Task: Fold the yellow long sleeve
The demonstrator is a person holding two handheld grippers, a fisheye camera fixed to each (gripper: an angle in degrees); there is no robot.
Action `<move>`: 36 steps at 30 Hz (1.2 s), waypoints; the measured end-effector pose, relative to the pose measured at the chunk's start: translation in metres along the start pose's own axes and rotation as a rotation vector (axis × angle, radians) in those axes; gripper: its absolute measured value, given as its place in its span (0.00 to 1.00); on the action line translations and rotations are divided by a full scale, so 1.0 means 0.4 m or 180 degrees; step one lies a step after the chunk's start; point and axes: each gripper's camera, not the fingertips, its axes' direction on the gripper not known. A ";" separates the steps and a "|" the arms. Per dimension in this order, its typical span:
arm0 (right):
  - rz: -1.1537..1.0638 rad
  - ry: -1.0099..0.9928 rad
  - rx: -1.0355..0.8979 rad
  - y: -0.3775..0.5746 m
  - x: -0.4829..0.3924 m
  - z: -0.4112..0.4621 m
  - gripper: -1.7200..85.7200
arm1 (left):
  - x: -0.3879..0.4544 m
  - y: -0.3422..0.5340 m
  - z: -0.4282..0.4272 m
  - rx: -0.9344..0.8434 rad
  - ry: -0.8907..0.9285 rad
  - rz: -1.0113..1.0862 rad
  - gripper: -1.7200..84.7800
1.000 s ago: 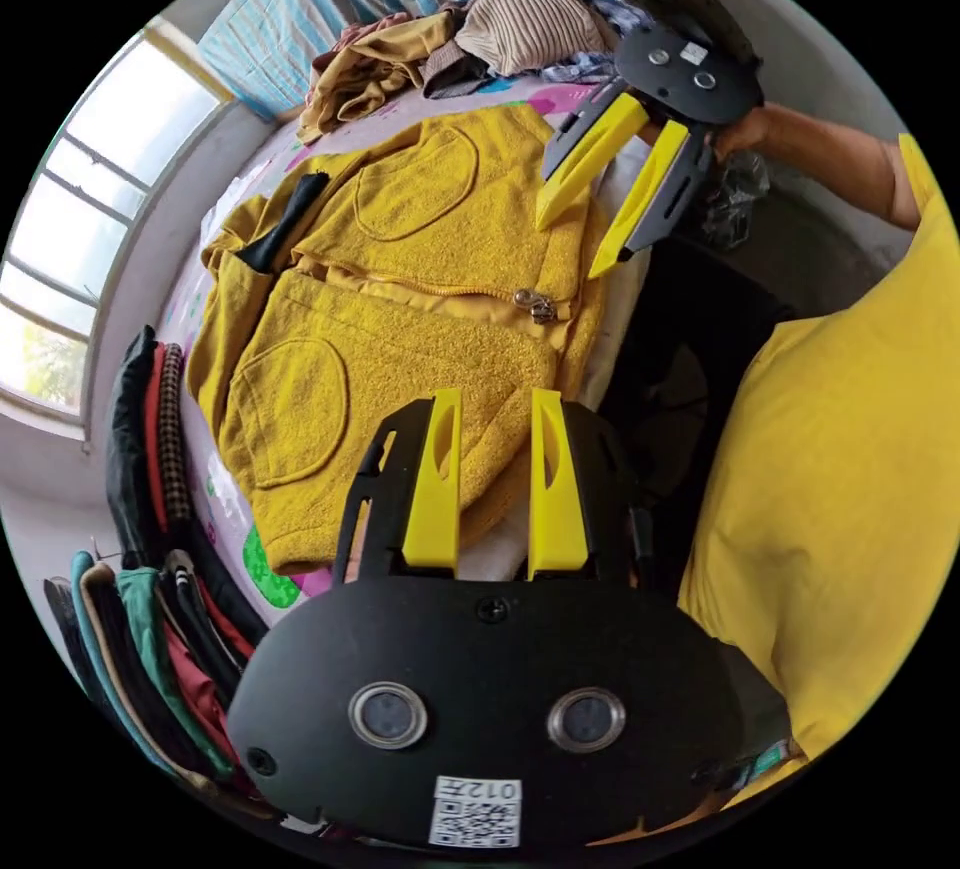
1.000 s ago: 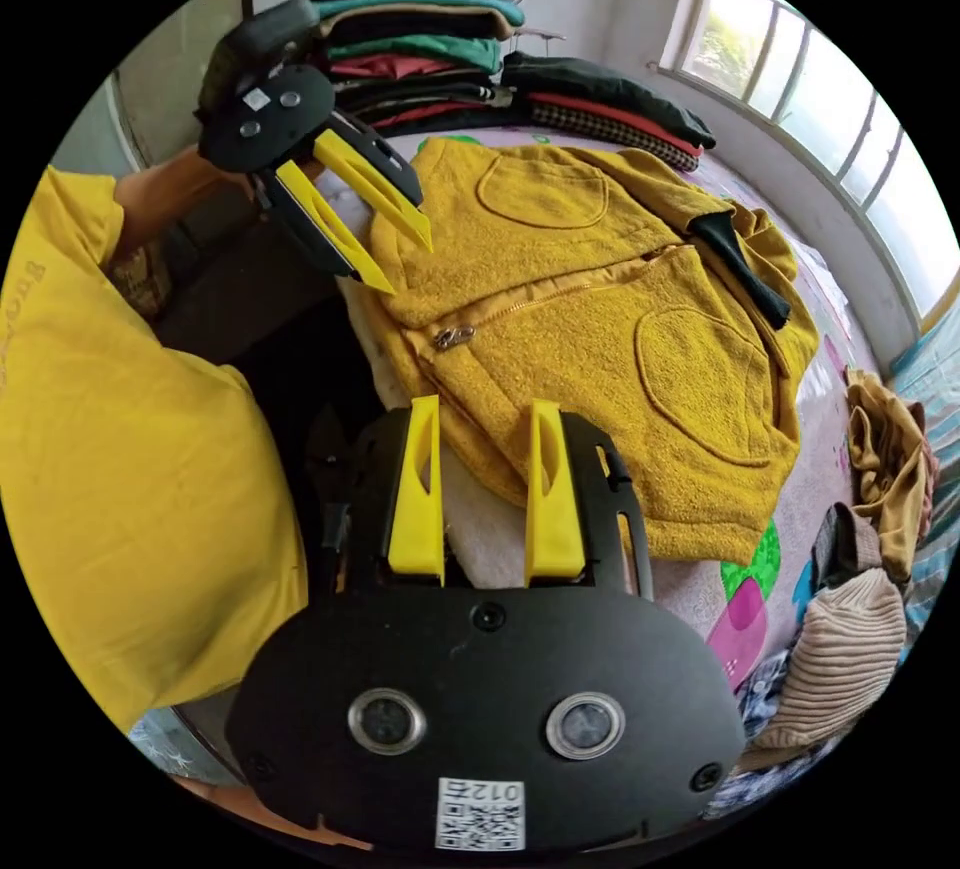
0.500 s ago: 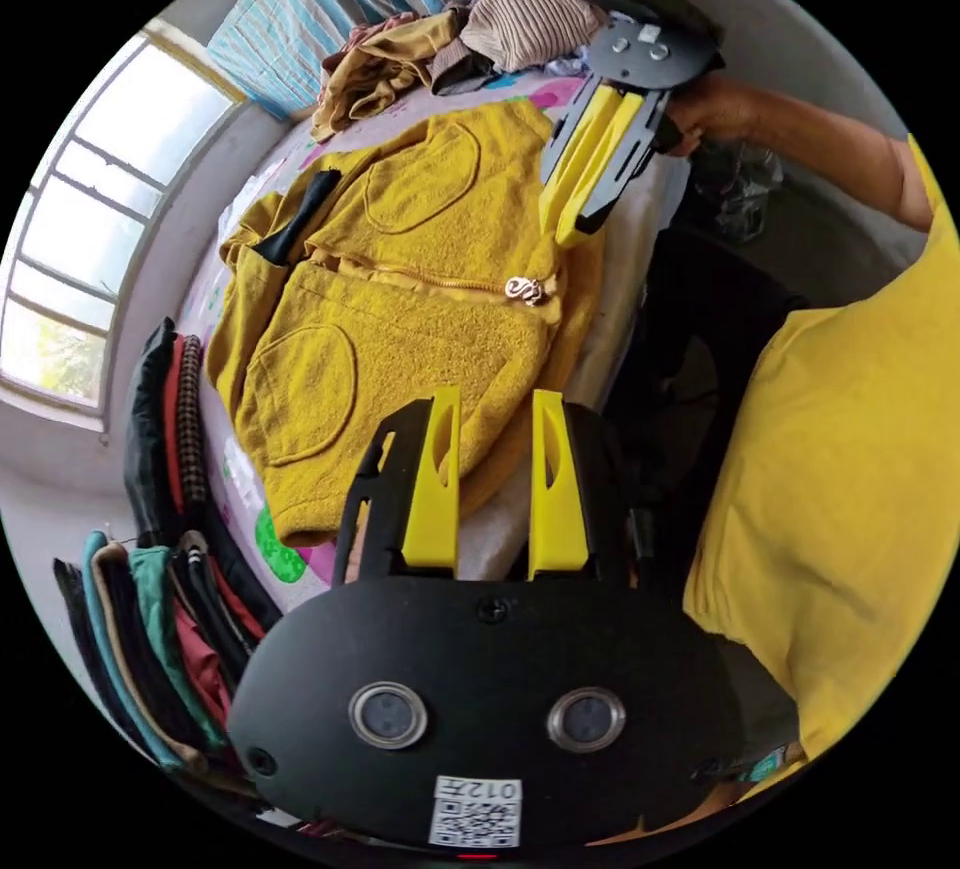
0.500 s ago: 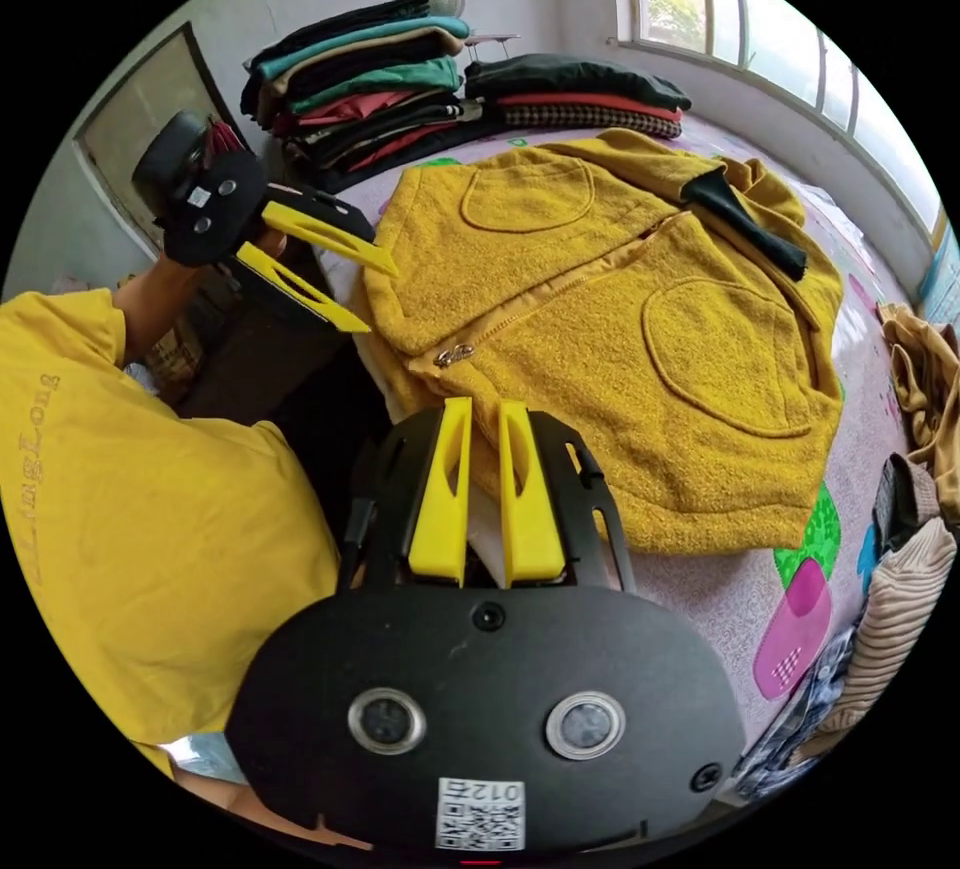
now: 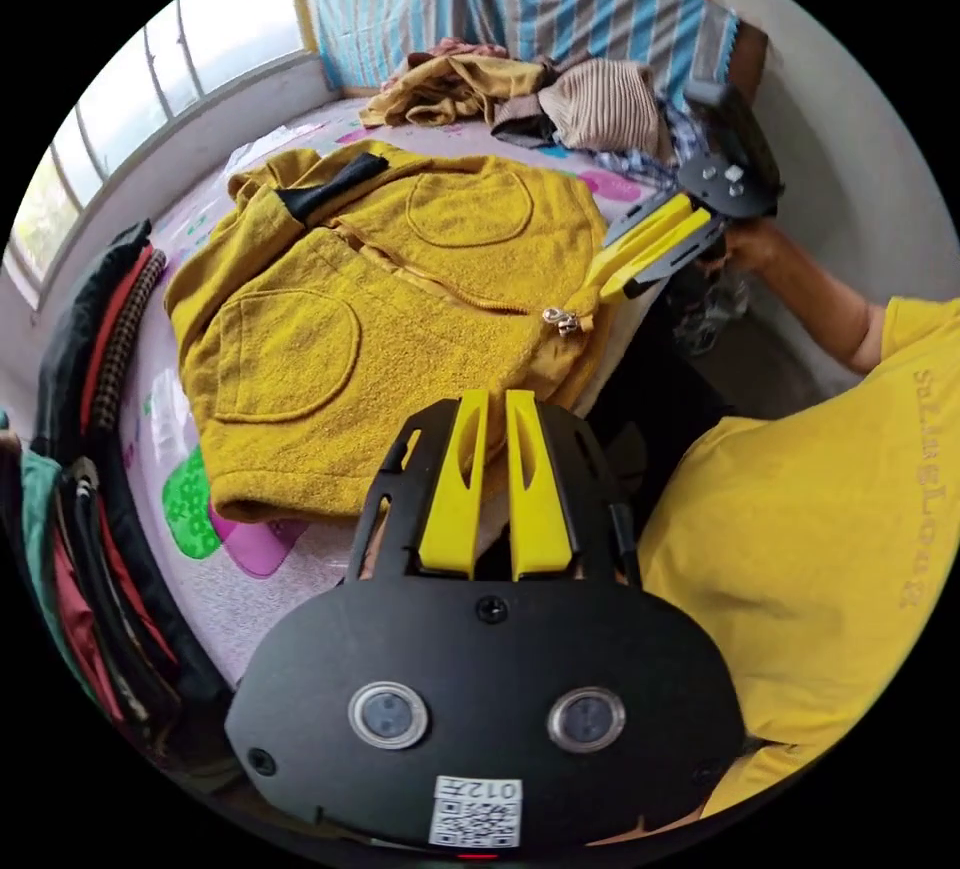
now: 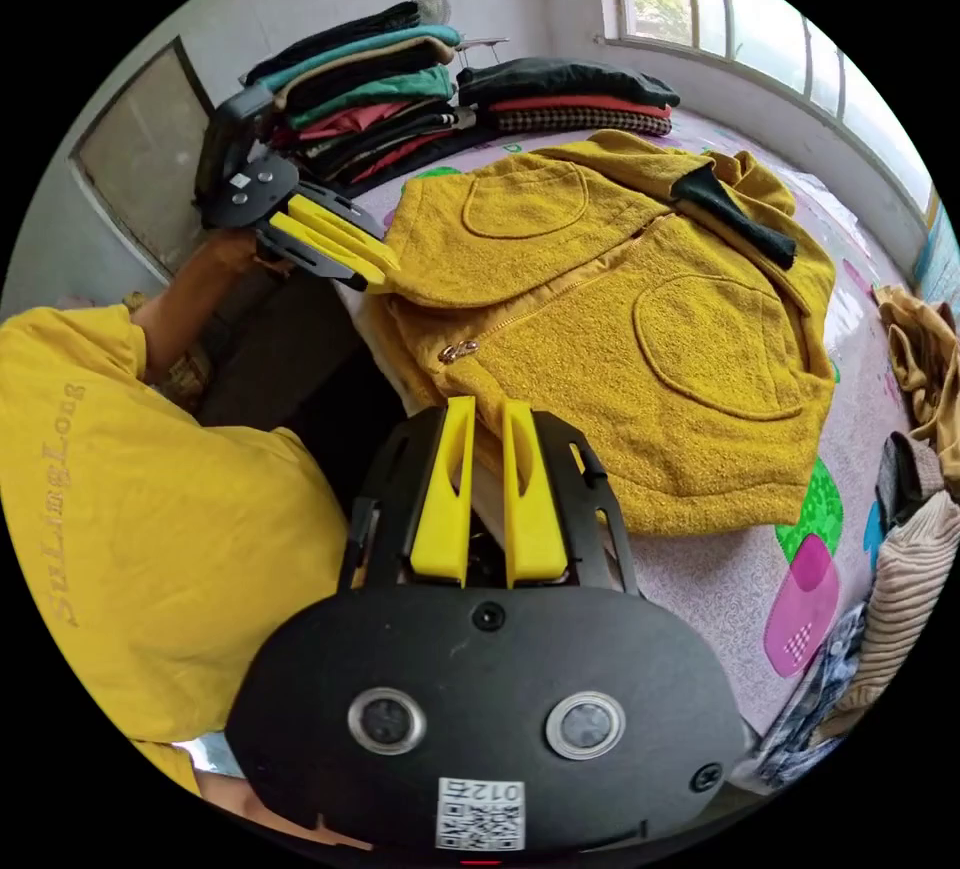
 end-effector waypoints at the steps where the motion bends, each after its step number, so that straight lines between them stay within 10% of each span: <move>1: 0.0109 -0.0151 0.0072 0.003 0.024 -0.013 0.04 | -0.035 0.019 -0.027 0.0159 0.0154 -0.0122 0.04; 25: 0.0034 -0.0755 0.0210 -0.014 0.108 0.020 0.05 | -0.287 0.325 -0.295 0.2187 0.0963 -0.0898 0.03; 36: -0.0061 -0.0765 0.0149 -0.036 0.099 0.057 0.05 | -0.241 0.333 -0.260 0.2159 0.1077 -0.0703 0.03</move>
